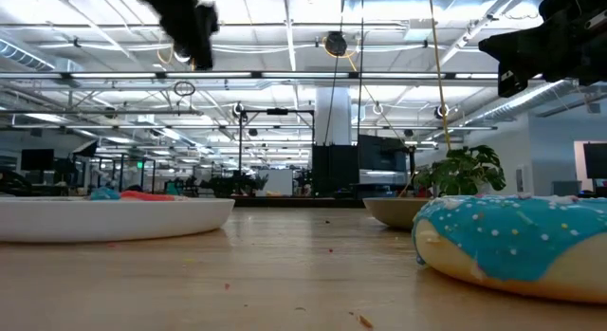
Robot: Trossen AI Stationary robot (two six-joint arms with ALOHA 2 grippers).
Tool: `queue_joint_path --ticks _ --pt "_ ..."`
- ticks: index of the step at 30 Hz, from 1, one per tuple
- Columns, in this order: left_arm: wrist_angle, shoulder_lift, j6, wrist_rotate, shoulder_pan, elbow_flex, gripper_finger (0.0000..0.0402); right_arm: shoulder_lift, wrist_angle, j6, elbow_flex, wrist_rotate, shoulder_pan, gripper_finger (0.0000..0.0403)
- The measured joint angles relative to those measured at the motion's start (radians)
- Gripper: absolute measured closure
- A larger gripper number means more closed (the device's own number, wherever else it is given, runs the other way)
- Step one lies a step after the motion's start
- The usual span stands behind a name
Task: Pick & Place donuts
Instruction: Put the large pink donut on the gray plate
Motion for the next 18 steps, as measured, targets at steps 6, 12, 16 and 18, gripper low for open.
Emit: queue_joint_path --ticks 6,12,16,18 --pt "-0.048 -0.043 0.072 -0.042 0.028 0.172 0.0382 0.0 -0.001 -0.003 0.0 0.0 0.0 0.0403" --pt "-0.087 -0.156 0.138 -0.203 0.019 0.211 0.0392 0.0 0.0 -0.005 0.0 0.0 0.0 0.0403" --pt "-0.06 -0.284 0.196 -0.308 -0.029 0.169 0.0395 0.0 0.0 -0.005 0.0 0.0 0.0 0.0403" --pt "0.027 -0.362 0.238 -0.326 -0.05 0.098 0.0393 0.0 0.003 -0.005 0.0 0.0 0.0 0.0403"
